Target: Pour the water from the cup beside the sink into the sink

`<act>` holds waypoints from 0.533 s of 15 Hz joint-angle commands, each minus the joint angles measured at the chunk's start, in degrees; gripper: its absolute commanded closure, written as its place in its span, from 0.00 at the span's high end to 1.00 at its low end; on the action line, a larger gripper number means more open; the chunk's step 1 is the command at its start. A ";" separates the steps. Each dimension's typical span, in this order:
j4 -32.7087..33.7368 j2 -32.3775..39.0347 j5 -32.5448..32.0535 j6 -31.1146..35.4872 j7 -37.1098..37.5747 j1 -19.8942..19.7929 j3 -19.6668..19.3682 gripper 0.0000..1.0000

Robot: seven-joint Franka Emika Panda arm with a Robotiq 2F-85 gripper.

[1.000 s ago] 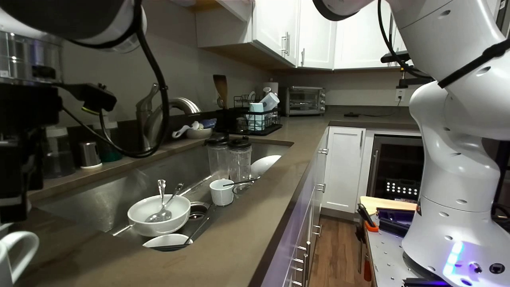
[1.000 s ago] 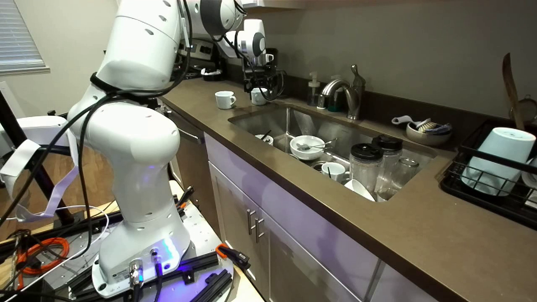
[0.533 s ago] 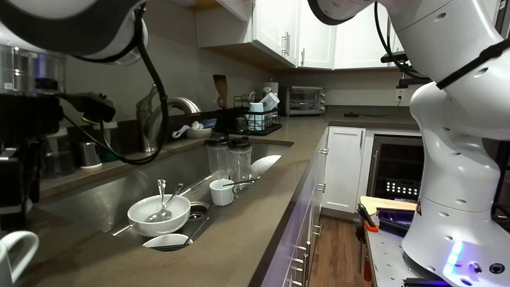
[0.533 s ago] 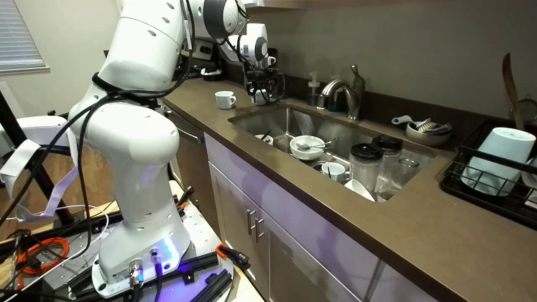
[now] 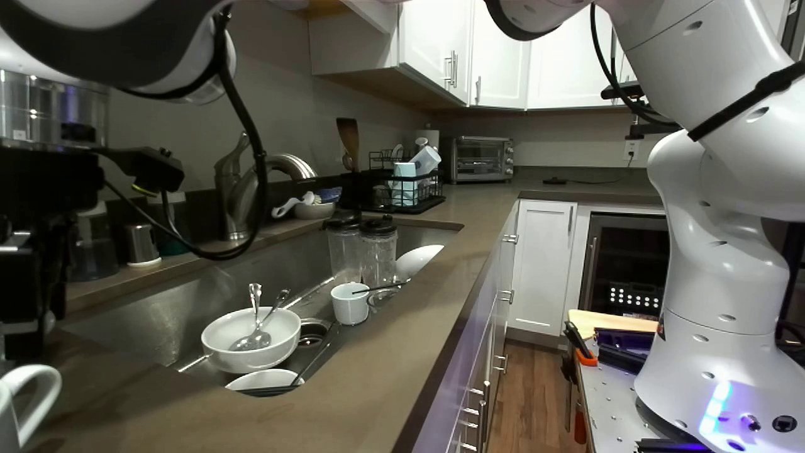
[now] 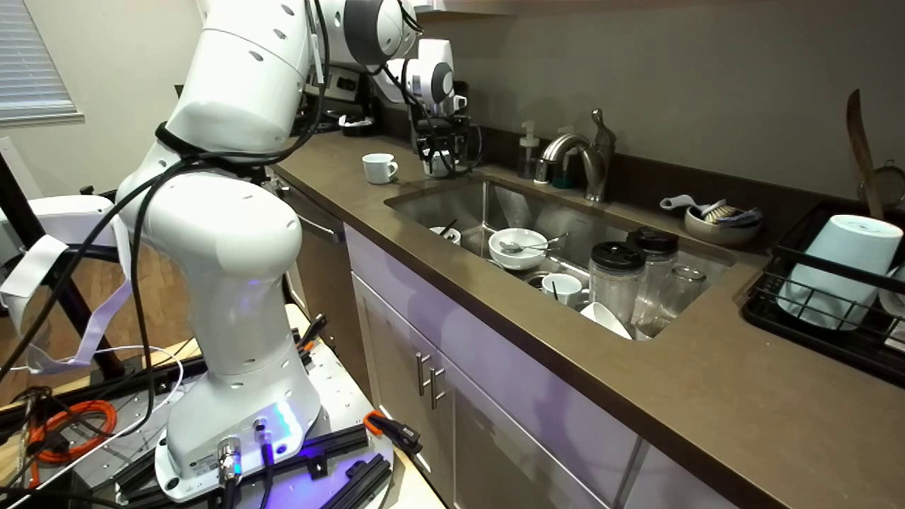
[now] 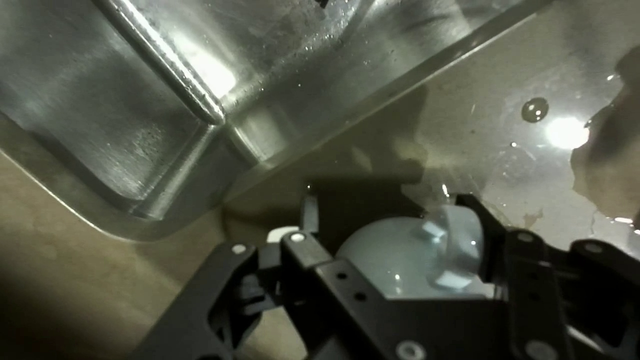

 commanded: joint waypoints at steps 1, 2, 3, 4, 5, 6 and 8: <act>0.80 0.54 1.59 0.83 -2.16 -1.18 1.09 0.97; 0.94 0.66 1.55 0.72 -2.21 -1.24 1.10 1.00; 1.03 0.72 1.58 0.60 -2.26 -1.32 1.14 1.00; 1.08 0.76 1.43 0.57 -1.89 -1.23 0.97 0.74; 1.13 0.80 1.56 0.57 -2.09 -1.33 1.08 0.74; 1.22 0.89 1.55 0.55 -2.16 -1.34 1.10 0.73; 1.36 1.04 1.58 0.52 -2.30 -1.36 1.15 0.60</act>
